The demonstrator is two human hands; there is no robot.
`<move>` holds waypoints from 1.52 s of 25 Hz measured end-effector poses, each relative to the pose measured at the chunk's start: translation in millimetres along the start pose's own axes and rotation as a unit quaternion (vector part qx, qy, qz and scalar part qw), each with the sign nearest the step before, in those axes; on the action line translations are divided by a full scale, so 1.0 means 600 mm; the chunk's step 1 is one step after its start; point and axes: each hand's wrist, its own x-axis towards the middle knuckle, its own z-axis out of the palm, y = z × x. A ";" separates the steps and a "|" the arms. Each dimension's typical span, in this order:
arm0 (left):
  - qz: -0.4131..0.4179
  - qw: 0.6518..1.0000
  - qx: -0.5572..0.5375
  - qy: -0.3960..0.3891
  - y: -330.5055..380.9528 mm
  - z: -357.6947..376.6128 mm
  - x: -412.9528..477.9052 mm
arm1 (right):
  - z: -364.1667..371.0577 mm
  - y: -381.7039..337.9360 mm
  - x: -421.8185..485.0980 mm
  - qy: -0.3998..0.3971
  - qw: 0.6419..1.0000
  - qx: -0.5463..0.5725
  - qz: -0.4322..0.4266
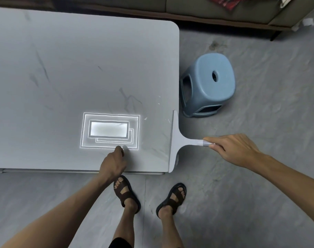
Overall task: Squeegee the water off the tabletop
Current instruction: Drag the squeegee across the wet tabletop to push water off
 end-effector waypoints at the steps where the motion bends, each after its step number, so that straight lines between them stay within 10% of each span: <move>1: -0.010 0.999 -0.011 0.037 -0.006 -0.006 0.000 | -0.008 -0.018 0.011 0.002 1.000 0.007 -0.015; 13: -0.151 0.957 -0.187 0.163 -0.127 -0.109 0.031 | -0.016 -0.378 0.257 -0.080 0.949 -0.020 -0.305; 25: -0.017 0.985 -0.132 0.105 -0.038 -0.073 0.074 | -0.025 -0.114 0.219 0.005 0.997 0.072 -0.005; 33: 0.015 0.997 0.039 -0.070 0.128 0.033 0.047 | 0.017 0.061 0.031 0.041 0.988 0.107 0.107; 38: 0.000 0.999 0.003 0.035 0.113 0.004 0.050 | 0.051 0.074 -0.016 0.057 0.979 0.118 0.156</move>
